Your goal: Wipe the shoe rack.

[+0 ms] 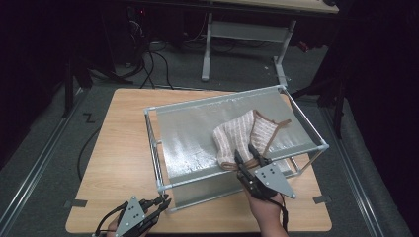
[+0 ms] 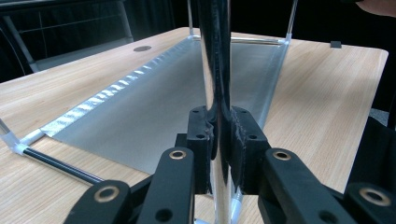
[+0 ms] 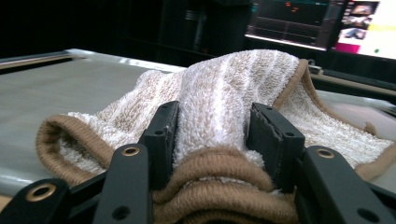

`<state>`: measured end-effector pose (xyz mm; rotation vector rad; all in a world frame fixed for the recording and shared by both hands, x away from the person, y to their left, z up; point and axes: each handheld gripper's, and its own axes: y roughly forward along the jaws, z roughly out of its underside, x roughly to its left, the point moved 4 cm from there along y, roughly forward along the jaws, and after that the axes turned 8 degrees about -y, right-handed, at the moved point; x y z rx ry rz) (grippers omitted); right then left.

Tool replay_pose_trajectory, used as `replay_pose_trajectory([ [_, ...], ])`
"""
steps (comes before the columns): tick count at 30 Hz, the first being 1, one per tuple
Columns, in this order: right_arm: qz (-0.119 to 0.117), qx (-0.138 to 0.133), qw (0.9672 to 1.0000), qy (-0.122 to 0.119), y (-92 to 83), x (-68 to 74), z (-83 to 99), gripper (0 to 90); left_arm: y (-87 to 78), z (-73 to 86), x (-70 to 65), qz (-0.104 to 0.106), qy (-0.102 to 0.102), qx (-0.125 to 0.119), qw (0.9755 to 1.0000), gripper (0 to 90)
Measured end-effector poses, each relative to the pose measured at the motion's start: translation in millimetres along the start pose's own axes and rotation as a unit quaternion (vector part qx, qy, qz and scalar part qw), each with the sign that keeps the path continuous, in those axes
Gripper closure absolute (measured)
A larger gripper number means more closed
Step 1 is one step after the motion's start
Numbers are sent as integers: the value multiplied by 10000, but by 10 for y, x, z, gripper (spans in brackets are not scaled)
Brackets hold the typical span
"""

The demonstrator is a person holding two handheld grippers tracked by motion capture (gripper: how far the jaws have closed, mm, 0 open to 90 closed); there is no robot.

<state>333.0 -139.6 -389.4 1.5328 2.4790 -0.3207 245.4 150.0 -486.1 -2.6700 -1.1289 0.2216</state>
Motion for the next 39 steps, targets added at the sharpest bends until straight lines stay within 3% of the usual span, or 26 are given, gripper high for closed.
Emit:
replay_pose_trajectory([
  [11,-702,-153,9973,-118,62,561,-182,537,3,-1,-1,-19,-4,8,10000,793],
  [20,-1295,-320,9907,-283,109,1085,-348,536,3,-1,-2,-23,-14,10,10000,793],
  [25,-1530,-384,9868,-377,94,1302,-421,536,3,1,-3,-20,-13,8,10000,793],
  [30,-1651,-429,9843,-463,63,1416,-460,537,3,2,-3,-19,-16,8,10000,793],
  [39,-1514,-367,9865,-516,61,1306,-414,536,13,1,-14,-22,12,20,10000,792],
])
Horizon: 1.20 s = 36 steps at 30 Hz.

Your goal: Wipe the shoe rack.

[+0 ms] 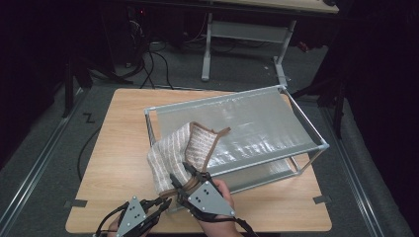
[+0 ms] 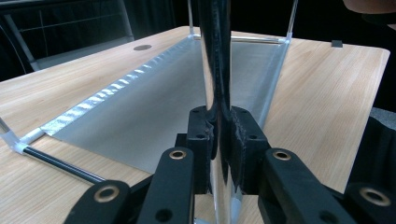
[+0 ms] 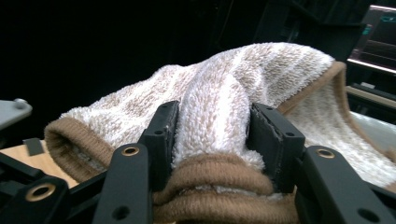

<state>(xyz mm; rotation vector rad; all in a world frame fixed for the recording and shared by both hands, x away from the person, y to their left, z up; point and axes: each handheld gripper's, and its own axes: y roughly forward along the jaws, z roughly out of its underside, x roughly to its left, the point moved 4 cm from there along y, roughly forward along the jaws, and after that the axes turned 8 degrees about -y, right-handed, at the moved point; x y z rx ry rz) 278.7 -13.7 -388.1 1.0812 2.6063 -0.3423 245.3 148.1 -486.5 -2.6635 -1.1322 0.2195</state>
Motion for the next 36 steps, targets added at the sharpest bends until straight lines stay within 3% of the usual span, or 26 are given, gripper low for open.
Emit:
replay_pose_trajectory([
  [8,346,122,9993,70,-100,-297,129,536,0,0,2,1,7,6,10000,793],
  [17,994,334,9942,221,-311,-833,356,536,0,-1,1,-1,6,11,10000,793],
  [23,1542,472,9862,365,-494,-1250,545,536,-1,-1,-1,-4,10,14,10000,793],
  [36,2558,844,9620,447,-903,-2032,869,537,-3,-1,-1,-15,38,28,10000,793],
])
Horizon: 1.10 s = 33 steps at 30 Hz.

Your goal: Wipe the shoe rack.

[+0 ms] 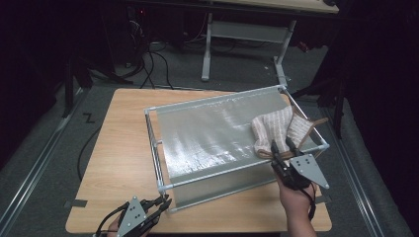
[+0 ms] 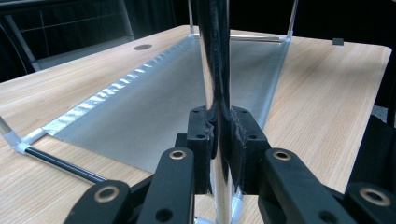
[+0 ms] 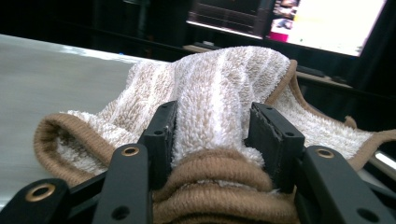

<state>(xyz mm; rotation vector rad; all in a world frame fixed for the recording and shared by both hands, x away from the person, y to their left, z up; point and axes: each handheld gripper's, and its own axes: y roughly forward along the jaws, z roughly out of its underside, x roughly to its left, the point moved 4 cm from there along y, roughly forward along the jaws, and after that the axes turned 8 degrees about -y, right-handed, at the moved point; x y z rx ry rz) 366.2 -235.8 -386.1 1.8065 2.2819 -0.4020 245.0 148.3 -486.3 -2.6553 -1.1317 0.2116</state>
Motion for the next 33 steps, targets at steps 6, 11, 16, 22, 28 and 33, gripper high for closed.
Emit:
replay_pose_trajectory([
  [6,308,129,9994,70,22,-315,81,535,0,0,0,0,7,1,10000,793],
  [11,462,141,9988,109,19,-446,120,534,0,0,1,3,5,0,10000,793],
  [16,531,149,9983,171,40,-524,147,533,0,0,1,1,4,0,10000,792],
  [22,553,155,9982,200,54,-541,151,530,2,1,1,11,-15,-11,10000,793],
  [28,541,144,9982,216,57,-541,153,529,1,1,2,8,-9,-5,10000,793],
  [33,471,156,9985,247,46,-534,99,493,3,3,0,14,-33,-24,10000,793],
])
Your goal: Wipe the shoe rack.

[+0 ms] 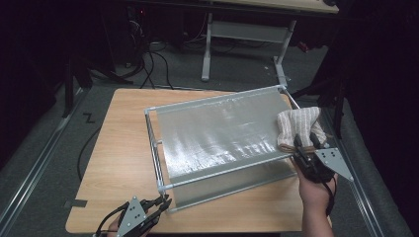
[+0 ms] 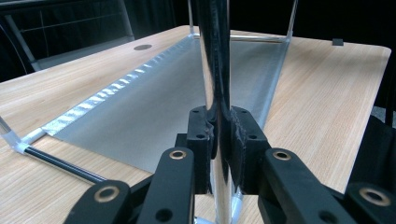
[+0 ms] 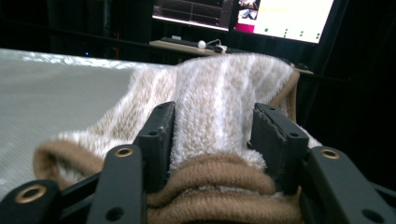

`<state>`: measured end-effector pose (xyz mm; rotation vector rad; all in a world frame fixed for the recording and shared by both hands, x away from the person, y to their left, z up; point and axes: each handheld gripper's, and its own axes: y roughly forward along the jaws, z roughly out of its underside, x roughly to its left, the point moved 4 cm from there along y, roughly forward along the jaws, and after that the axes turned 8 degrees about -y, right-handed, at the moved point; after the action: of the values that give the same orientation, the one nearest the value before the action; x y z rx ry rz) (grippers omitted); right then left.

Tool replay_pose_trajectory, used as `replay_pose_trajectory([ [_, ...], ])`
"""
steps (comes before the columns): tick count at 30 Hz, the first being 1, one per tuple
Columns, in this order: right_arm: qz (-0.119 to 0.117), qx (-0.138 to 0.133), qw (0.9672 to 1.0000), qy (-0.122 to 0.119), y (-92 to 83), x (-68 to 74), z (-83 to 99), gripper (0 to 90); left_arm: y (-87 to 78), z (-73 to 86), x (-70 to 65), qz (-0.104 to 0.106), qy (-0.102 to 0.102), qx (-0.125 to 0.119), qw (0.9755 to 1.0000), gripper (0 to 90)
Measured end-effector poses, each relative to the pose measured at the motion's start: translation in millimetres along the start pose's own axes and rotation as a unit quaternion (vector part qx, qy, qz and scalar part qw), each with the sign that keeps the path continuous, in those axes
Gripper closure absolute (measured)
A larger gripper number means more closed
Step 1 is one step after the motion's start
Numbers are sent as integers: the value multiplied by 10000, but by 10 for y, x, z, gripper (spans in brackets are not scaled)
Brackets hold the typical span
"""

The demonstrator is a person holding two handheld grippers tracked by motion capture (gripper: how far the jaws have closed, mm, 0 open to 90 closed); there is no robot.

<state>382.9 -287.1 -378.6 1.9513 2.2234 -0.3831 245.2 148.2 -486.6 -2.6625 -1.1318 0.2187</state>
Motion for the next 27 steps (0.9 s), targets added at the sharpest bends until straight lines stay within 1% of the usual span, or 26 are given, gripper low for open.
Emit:
replay_pose_trajectory([
  [3,38,-77,10000,31,-17,-5,-69,484,0,0,-1,-4,-1,1,10000,793],
  [4,39,-60,10000,48,-11,-9,-68,484,0,0,-1,-4,1,2,10000,793],
  [6,37,67,9999,108,28,-17,-26,487,1,-1,0,-1,-2,5,10000,793],
  [8,-12,89,9999,137,41,-7,21,497,0,0,0,-1,-4,4,10000,793],
  [10,-50,49,9999,152,27,12,34,504,-4,3,3,-34,-13,24,10000,793],
  [15,-230,77,9996,166,10,76,19,513,-3,4,3,-34,-27,21,10000,794],
  [20,-435,-12,9989,145,-35,224,-7,519,-3,5,2,-33,-36,16,10000,794],
  [24,-685,-65,9976,101,-88,401,-53,523,-2,5,1,-37,-38,17,10000,794],
  [27,-908,-112,9958,25,-128,567,-97,526,-2,4,1,-42,-35,17,10000,793],
])
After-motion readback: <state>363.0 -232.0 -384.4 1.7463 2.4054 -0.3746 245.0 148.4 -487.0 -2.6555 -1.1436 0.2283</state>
